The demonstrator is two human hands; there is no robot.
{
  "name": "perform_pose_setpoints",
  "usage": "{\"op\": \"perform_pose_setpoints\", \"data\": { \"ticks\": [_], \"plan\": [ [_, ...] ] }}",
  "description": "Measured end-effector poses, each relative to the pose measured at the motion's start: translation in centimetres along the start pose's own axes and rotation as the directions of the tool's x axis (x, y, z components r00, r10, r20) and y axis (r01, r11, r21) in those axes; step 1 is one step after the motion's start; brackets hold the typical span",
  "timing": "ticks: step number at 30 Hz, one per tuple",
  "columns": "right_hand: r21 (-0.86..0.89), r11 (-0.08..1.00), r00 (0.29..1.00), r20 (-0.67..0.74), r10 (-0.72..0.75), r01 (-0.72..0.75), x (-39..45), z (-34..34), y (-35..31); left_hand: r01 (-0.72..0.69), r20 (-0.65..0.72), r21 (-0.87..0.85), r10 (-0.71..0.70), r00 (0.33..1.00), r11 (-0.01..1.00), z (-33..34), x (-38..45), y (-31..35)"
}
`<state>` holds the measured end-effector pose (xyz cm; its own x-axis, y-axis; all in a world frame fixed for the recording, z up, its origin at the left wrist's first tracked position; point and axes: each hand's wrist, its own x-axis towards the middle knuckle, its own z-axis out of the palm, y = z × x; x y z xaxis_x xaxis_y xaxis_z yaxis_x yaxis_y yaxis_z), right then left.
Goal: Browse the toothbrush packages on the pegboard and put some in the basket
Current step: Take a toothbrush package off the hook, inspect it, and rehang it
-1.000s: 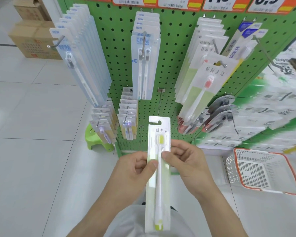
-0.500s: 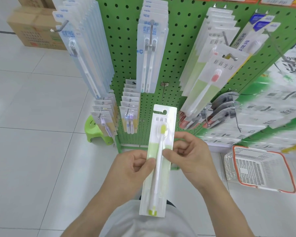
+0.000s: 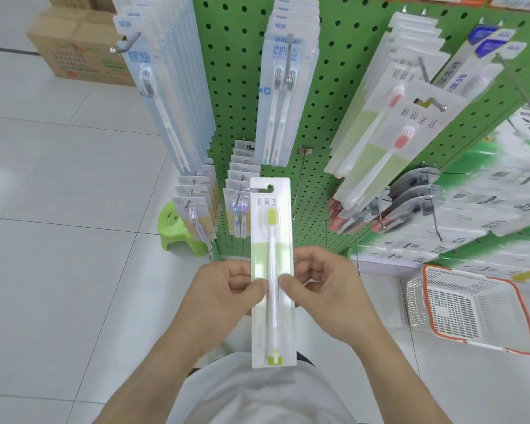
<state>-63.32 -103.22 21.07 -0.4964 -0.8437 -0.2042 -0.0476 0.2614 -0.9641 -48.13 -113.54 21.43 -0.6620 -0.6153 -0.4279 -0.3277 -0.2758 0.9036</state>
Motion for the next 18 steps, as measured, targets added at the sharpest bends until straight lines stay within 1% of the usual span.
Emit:
{"op": "perform_pose_setpoints", "data": {
  "ticks": [3, 6, 8, 9, 11, 14, 15, 16, 18],
  "plan": [
    [0.078, 0.997, 0.999, -0.045, -0.001, 0.005, 0.3, 0.0, 0.2, -0.007, 0.054, -0.051, 0.010, 0.998, 0.999, 0.0, 0.1, -0.1],
    [0.188, 0.982, 0.996, -0.088, 0.017, 0.000, 0.5, 0.0, 0.4, -0.013, 0.110, -0.010, 0.014, 0.994, 1.000, 0.0, 0.2, -0.4],
    [0.219, 0.976, 0.995, -0.095, 0.028, -0.007, 0.5, -0.1, 0.6, -0.015, 0.103, 0.001, 0.014, 0.995, 1.000, 0.0, 0.2, -0.6],
    [0.207, 0.978, 0.996, -0.090, 0.022, -0.002, 0.5, -0.1, 0.5, -0.029, 0.083, 0.000, 0.029, 0.996, 1.000, -0.1, 0.2, -0.7],
    [0.130, 0.991, 0.998, -0.062, 0.001, 0.007, 0.5, -0.4, 0.4, -0.076, 0.039, -0.009, 0.077, 0.996, 0.997, 0.0, 0.4, -0.8],
    [0.060, 0.998, 0.999, 0.051, -0.008, 0.005, 0.7, -0.9, 0.0, -0.147, -0.026, -0.061, 0.145, 0.989, 0.987, 0.6, 0.6, -0.8],
    [0.055, 0.998, 0.998, 0.051, -0.026, 0.023, 0.7, -1.0, -0.1, -0.161, -0.034, -0.076, 0.158, 0.987, 0.984, 0.8, 0.5, -0.8],
    [0.055, 0.997, 0.998, 0.023, -0.052, 0.050, 0.8, -1.0, 0.0, -0.166, -0.023, -0.092, 0.164, 0.986, 0.982, 0.8, 0.5, -0.7],
    [0.083, 0.992, 0.994, -0.066, -0.090, 0.095, 1.0, -0.7, 0.2, -0.137, 0.033, -0.109, 0.141, 0.989, 0.985, 0.7, 0.4, -0.6]
  ]
}}
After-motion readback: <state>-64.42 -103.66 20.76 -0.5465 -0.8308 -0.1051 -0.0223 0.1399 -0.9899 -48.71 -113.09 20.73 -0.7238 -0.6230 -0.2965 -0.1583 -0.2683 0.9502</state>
